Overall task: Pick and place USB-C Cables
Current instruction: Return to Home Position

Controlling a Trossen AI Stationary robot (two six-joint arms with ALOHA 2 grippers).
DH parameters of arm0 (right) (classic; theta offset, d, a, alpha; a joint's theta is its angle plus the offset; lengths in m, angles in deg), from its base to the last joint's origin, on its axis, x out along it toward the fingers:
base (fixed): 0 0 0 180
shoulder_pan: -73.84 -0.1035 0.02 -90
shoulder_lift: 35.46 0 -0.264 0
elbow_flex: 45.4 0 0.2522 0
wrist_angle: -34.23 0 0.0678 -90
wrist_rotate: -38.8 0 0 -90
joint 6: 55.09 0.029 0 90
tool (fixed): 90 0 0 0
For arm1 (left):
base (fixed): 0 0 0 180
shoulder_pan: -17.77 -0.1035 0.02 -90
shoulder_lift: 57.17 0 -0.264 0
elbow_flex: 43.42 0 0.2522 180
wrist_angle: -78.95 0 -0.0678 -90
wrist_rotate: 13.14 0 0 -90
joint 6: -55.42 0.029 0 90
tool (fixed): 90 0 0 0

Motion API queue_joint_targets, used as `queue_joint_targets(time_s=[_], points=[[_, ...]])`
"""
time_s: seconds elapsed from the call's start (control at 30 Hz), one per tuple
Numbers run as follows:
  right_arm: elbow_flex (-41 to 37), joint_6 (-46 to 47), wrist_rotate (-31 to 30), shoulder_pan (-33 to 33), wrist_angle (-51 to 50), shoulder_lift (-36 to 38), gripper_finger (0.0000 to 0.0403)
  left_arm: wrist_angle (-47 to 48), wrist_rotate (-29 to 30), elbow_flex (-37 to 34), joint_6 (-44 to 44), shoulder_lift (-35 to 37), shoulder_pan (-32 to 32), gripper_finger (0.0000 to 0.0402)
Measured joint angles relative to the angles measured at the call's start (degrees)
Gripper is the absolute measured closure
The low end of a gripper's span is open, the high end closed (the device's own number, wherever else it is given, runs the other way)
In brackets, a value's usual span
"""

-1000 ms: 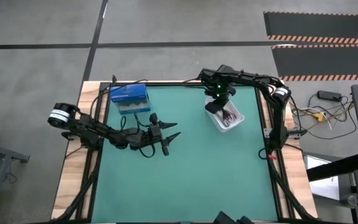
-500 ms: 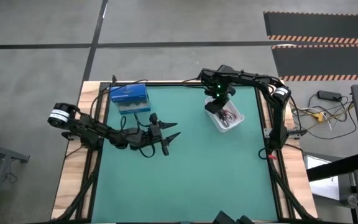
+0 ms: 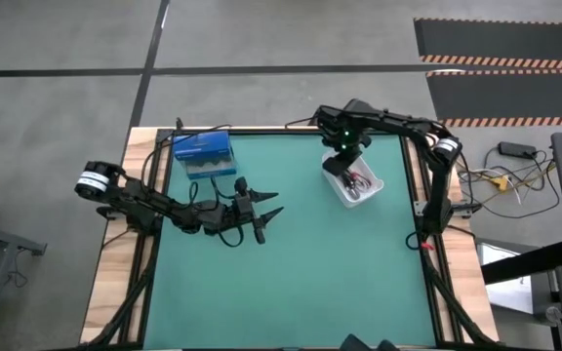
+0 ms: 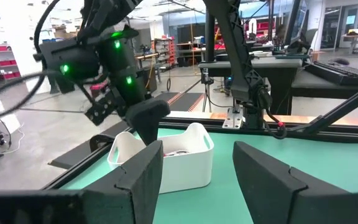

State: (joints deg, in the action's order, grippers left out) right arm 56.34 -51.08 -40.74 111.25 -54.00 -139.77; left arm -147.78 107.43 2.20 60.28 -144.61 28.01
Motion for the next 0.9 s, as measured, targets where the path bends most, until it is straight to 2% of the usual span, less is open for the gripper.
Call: queue_joint_targets(time_s=[0.2,0.47,0.63,0.9], points=[[-0.2,0.8,-0.1,-1.6,0.9,4.8,0.0297,0.0,0.0,0.0,0.0,0.0,0.0,0.0221],[-3.8,2.7,-0.1,-7.0,11.8,13.8,0.0309,-0.2,0.0,0.0,-2.1,0.1,0.1,0.0221],[-10.4,4.5,-0.2,-11.4,20.6,20.7,0.0319,-0.3,0.0,0.0,-3.1,0.2,0.4,0.0221],[-26.5,8.4,-2.0,-19.1,39.3,32.3,0.0337,-0.6,0.0,0.0,-4.6,0.3,0.5,0.0221]])
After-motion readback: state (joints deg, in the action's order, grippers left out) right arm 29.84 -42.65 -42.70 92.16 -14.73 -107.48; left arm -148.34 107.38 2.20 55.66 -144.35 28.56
